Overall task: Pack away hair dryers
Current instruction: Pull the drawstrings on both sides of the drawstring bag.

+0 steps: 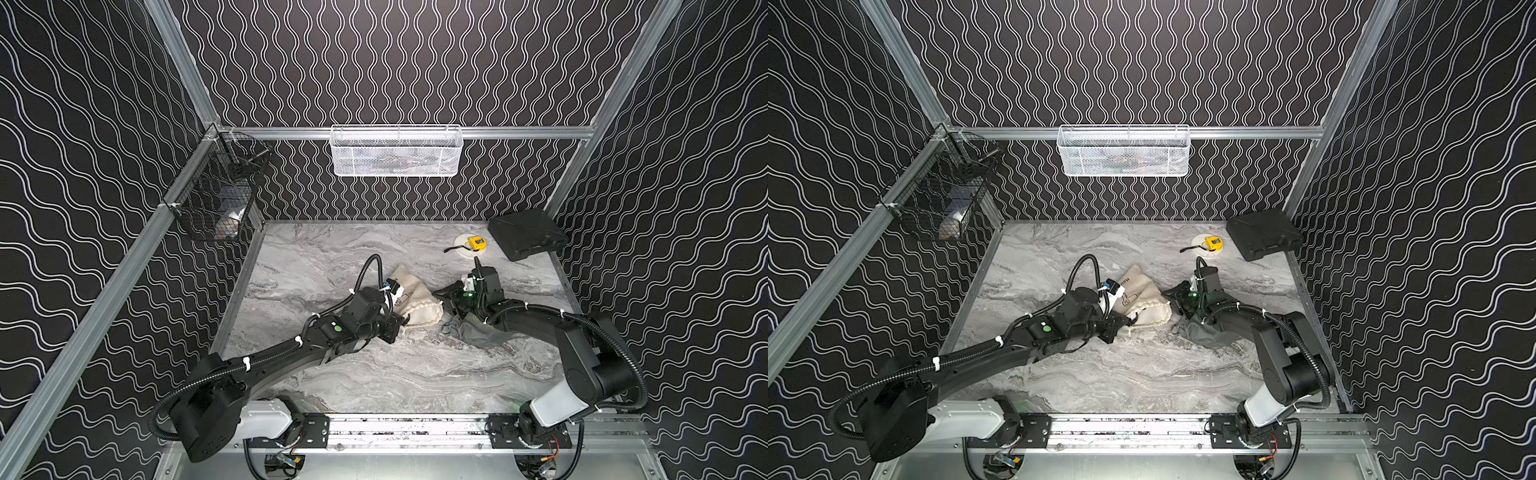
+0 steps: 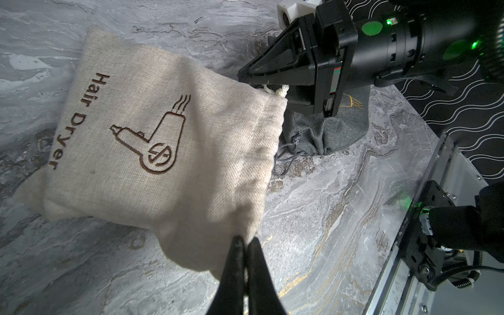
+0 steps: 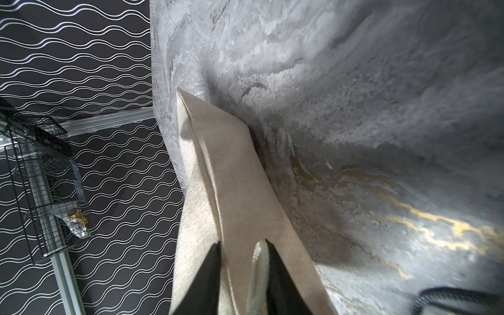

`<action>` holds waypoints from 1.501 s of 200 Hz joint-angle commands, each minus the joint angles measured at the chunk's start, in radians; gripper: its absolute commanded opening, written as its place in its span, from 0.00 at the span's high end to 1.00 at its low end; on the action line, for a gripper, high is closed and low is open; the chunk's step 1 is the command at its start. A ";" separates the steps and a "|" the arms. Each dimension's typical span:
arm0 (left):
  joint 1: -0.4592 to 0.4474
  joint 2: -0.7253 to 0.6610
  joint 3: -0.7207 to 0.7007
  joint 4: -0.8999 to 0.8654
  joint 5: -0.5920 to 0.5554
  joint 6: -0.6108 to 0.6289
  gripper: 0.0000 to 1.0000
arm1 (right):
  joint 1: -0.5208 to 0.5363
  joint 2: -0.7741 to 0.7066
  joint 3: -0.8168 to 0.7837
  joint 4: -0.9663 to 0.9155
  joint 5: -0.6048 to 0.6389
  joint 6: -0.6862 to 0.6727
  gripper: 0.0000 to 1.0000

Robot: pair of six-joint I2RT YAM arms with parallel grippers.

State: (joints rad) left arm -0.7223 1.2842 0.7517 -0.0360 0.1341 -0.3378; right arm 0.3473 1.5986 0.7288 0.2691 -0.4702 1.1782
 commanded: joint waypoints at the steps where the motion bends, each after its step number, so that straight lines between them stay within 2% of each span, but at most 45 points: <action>1: -0.001 -0.006 0.002 0.042 0.006 0.019 1.00 | 0.002 -0.006 0.006 0.004 0.023 0.004 0.75; 61: -0.001 -0.002 0.003 0.040 0.015 0.016 1.00 | 0.002 -0.028 0.012 -0.044 0.054 -0.023 0.91; 86: 0.000 0.004 0.002 0.037 0.020 0.014 1.00 | 0.002 -0.034 0.010 -0.052 0.067 -0.027 0.93; 114: -0.004 0.007 -0.002 0.037 0.024 0.014 1.00 | 0.002 -0.047 0.003 -0.055 0.080 -0.026 1.00; 131: -0.009 0.013 0.002 0.035 0.027 0.016 1.00 | 0.003 -0.059 -0.005 -0.052 0.093 -0.022 1.00; 163: -0.017 0.020 0.007 0.019 0.021 0.023 0.85 | 0.001 -0.084 -0.030 -0.032 0.109 -0.004 1.00; 198: -0.030 0.000 -0.004 0.011 0.007 0.031 0.54 | 0.000 -0.108 -0.063 -0.005 0.123 0.025 1.00; 216: -0.040 -0.019 -0.012 0.003 -0.005 0.038 0.41 | 0.000 -0.116 -0.084 0.019 0.135 0.042 1.00; 239: -0.057 -0.049 -0.030 -0.020 -0.041 0.045 0.35 | -0.001 -0.124 -0.097 0.024 0.143 0.046 1.00; 274: -0.098 -0.090 -0.093 -0.059 -0.092 0.013 0.35 | -0.004 -0.149 -0.109 0.017 0.159 0.042 1.00; 282: -0.101 -0.093 -0.115 -0.062 -0.101 -0.011 0.39 | -0.003 -0.155 -0.110 0.012 0.164 0.041 1.00; 300: -0.102 -0.093 -0.162 -0.071 -0.116 -0.057 0.56 | -0.007 -0.166 -0.107 -0.003 0.166 0.031 1.00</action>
State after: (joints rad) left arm -0.8207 1.1969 0.6334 -0.0769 0.0647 -0.3279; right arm 0.3428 1.4483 0.6212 0.2611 -0.3252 1.2083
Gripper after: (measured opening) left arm 0.529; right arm 0.050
